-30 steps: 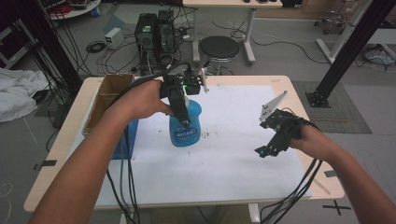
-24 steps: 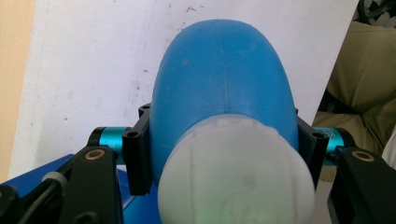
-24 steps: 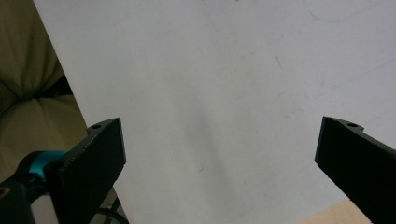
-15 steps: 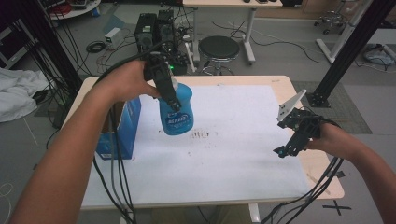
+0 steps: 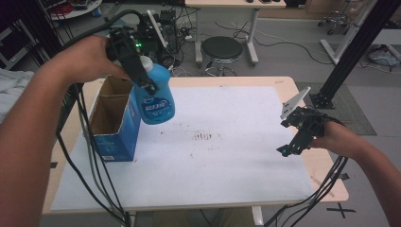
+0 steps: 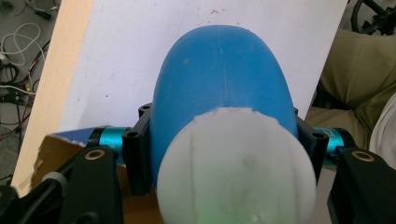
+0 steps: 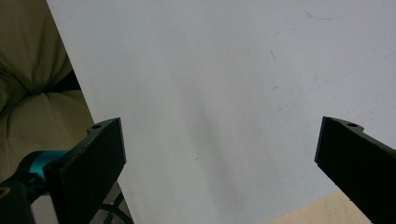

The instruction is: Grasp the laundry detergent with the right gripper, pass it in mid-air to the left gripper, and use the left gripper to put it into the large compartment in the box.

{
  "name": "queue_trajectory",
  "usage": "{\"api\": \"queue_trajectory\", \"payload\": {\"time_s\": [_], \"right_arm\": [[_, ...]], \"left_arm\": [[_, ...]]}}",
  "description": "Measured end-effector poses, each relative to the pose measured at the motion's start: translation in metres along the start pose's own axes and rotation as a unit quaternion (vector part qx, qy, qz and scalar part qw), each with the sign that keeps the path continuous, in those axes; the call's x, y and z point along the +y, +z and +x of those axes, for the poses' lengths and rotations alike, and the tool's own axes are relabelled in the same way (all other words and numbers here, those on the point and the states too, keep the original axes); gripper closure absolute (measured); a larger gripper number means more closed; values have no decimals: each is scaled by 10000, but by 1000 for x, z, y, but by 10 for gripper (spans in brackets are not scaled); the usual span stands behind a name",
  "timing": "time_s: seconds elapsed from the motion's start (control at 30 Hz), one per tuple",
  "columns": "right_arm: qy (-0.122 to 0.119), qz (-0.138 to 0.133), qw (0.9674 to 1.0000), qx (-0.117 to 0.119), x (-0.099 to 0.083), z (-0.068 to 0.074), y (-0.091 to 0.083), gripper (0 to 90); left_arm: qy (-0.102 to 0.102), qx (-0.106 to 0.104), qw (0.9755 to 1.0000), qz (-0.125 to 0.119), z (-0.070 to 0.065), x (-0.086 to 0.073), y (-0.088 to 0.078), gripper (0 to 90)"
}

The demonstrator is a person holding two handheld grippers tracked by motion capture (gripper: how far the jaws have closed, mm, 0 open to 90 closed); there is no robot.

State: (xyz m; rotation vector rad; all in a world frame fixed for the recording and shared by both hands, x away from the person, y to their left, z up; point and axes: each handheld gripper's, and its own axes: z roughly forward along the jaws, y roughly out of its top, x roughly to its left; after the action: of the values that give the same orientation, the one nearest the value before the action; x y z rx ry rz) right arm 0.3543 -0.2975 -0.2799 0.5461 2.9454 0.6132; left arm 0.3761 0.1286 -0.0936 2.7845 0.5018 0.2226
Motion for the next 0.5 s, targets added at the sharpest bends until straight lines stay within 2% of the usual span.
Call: {"api": "queue_trajectory", "payload": {"time_s": [0.5], "right_arm": [[73, 43, 10000, -51, 3, -4, 3, 9]], "left_arm": [[-274, 240, 9992, -175, 23, -50, -42, 381]]}}
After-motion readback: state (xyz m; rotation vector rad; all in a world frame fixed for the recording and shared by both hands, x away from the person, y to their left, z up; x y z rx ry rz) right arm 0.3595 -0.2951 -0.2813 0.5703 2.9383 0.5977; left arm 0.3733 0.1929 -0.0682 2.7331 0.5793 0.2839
